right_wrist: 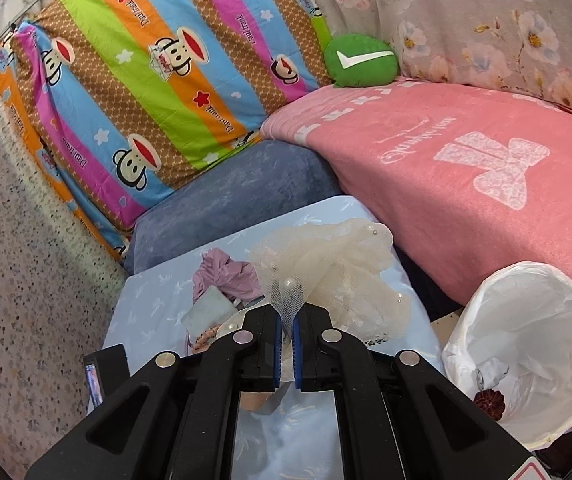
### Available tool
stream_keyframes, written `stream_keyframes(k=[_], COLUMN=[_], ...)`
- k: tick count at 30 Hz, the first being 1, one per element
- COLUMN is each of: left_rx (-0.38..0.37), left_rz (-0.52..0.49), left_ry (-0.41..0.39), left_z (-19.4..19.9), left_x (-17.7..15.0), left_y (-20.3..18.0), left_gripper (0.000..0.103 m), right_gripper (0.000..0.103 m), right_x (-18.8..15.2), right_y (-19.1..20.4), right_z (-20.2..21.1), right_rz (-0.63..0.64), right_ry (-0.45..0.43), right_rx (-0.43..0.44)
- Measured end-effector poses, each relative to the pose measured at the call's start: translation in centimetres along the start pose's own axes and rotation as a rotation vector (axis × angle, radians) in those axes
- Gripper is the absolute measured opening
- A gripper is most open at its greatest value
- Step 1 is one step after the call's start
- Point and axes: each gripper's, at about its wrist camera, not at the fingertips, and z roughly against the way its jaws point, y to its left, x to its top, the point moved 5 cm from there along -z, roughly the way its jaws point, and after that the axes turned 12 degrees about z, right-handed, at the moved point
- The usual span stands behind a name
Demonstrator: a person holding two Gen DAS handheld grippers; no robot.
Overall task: Collect trash
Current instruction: 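Grasp the sheer beige fabric with the right tool while the left tool grasps a grey mesh cloth, then carry the beige fabric and grey cloth to the bin and release both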
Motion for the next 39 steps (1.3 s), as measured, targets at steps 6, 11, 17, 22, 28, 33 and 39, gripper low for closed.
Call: stream_keyframes(k=[6, 11, 17, 22, 28, 33, 39], left_rx=[-0.049, -0.091, -0.129, -0.163, -0.198, -0.22, -0.242], left_rz=[-0.056, -0.101, -0.161, -0.232, -0.327, -0.393, -0.445], left_ry=[-0.036, -0.054, -0.068, -0.063, -0.043, -0.005, 0.044], left_z=[1.6, 2.5, 3.6, 3.5, 3.1, 2.3, 1.0], left_x=[0.3, 0.4, -0.4, -1.7, -3.8, -5.6, -7.6], left_y=[-3.2, -6.3, -10.0, -13.7, -18.3, -21.3, -24.3], left_gripper=[0.009, 0.009, 0.009, 0.009, 0.009, 0.009, 0.01], right_gripper=[0.003, 0.004, 0.004, 0.004, 0.004, 0.004, 0.004], right_x=[0.5, 0.4, -0.4, -1.7, -3.5, -4.8, -6.4], right_y=[-2.0, -4.3, -7.3, -10.2, -14.2, -17.4, -20.7], right_z=[2.4, 4.2, 6.4, 8.0, 9.9, 11.4, 12.3], right_rz=[-0.019, -0.04, -0.059, -0.084, -0.137, -0.184, -0.23], right_ry=[-0.041, -0.062, -0.073, -0.071, -0.073, -0.076, -0.063], right_rx=[-0.024, -0.051, -0.095, -0.132, -0.18, -0.218, -0.257])
